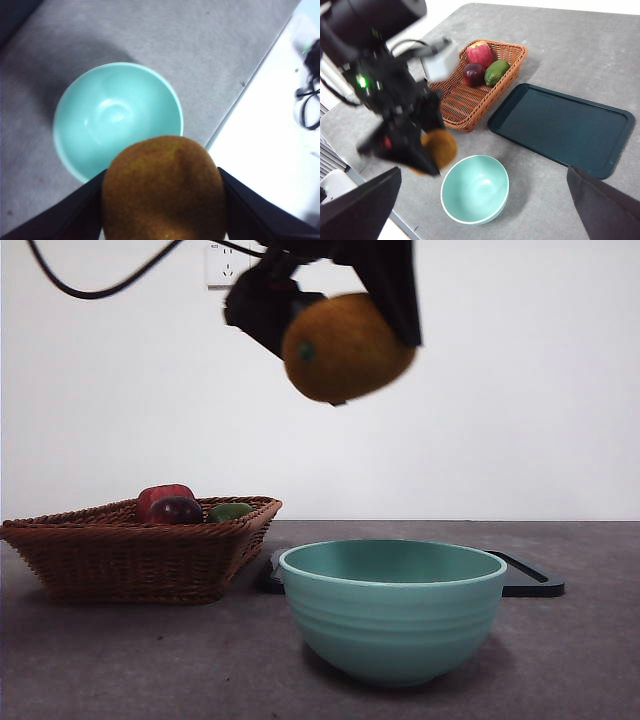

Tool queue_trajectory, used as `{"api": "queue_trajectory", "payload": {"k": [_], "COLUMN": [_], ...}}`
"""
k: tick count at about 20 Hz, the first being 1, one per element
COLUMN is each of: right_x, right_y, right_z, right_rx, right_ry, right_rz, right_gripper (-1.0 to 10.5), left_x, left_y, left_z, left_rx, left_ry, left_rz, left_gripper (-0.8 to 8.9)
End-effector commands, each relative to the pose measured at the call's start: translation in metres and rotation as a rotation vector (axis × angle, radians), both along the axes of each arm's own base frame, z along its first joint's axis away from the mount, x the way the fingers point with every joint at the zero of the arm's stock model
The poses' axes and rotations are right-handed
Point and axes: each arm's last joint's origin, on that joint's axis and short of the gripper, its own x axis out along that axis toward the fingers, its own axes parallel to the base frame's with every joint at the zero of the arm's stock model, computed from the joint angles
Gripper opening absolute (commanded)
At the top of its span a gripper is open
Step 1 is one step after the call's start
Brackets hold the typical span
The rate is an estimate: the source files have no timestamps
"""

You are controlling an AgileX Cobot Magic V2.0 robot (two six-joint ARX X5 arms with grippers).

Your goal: Pick up the wifruite, put it on the bowl, pick up the plate, put it on desk

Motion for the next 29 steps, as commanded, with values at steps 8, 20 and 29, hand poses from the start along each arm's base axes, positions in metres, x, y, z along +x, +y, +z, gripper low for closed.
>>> {"api": "queue_trajectory", "payload": {"k": [8,20,29], "right_x": [-0.002,-0.002,-0.002], "right_y": [0.001,0.001,0.001], "right_z": [0.006,0.006,0.006], "right_rx": [0.029,0.036,0.036], "right_ry": [-0.014,-0.011,-0.011], "right_rz": [0.031,0.048,0.048], "right_gripper": [6.6,6.6,6.6], "left_x": [0.0,0.012,0.011], "left_y": [-0.049,-0.074,-0.077], "left_z": [-0.056,-0.119,-0.124], "left_rx": [0.172,0.288,0.3], "left_ry": [-0.071,-0.075,-0.104], "left_rz": [-0.063,-0.068,-0.068], "left_gripper": [2.74,2.74,2.74]}}
